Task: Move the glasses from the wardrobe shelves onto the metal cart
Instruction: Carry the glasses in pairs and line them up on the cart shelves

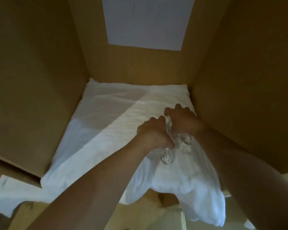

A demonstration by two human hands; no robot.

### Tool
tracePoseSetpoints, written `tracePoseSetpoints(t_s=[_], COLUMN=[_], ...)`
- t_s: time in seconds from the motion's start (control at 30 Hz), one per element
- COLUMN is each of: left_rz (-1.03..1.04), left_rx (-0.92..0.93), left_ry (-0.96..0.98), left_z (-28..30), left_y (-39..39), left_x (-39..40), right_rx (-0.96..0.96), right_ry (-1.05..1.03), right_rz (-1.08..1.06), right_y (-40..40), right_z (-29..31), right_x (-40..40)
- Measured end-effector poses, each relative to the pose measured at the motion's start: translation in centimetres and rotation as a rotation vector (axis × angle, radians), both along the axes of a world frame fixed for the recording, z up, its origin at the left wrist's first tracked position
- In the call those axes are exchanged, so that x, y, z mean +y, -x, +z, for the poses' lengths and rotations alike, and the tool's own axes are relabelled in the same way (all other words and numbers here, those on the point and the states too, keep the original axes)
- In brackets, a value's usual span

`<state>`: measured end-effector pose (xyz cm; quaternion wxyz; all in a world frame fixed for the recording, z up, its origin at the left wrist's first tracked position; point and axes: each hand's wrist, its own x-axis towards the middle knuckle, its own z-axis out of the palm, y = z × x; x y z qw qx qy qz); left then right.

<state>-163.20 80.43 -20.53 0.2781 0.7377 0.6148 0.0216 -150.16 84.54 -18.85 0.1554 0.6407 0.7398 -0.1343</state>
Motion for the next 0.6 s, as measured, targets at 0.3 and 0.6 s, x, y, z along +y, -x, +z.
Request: tracePoseSetpoints(t_s=[0.3,0.6], left_rz=[-0.004,0.018], left_rx=[-0.097,0.122], left_ry=[-0.040,-0.112], left_z=[-0.9,0.9], left_y=[0.7,0.8], left_x=[-0.9,-4.9], right_rx=[-0.036,0.024], right_ry=[-0.080,-0.324], right_rz=[-0.047,-0.092], right_y=[0.2,-0.7], right_z=[-1.2,-1.2], right_x=[-0.2,-7.2])
